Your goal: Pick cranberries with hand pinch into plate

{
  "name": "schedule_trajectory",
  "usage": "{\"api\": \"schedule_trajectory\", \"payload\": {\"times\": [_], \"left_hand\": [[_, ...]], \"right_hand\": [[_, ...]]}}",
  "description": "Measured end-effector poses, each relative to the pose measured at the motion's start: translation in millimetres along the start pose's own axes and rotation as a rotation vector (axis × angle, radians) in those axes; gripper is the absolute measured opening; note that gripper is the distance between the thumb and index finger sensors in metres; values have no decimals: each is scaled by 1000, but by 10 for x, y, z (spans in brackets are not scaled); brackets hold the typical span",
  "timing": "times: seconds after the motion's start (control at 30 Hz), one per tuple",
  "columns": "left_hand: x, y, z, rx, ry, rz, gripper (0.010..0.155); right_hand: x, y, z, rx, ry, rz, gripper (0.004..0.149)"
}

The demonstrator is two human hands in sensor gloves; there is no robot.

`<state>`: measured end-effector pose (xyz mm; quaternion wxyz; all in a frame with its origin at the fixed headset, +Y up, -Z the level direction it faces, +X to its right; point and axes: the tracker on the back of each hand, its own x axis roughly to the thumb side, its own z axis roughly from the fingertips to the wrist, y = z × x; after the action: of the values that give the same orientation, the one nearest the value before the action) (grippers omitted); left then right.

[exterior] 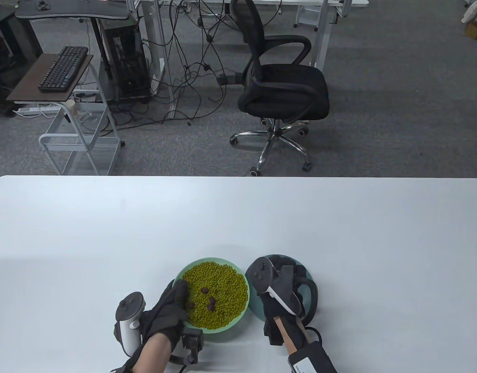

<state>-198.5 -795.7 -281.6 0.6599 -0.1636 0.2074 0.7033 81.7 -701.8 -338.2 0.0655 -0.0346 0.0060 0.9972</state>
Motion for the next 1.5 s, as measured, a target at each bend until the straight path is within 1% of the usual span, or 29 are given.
{"api": "schedule_trajectory", "payload": {"times": [0.27,0.63,1.1,1.3,1.5], "left_hand": [[-1,1,1,2,1,-2,49],[1,0,3,3,1,-3,49],[3,-2,4,3,1,-4,49],[5,-2,6,2,1,-4,49],[2,-5,7,2,3,-4,49]], "right_hand": [[-258,136,-108,22,113,2,51],[-452,261,-178,45,194,-6,51],[-551,312,-195,50,230,-30,55],[-516,312,-192,56,214,-18,56],[-456,257,-175,50,191,-20,56]]}}
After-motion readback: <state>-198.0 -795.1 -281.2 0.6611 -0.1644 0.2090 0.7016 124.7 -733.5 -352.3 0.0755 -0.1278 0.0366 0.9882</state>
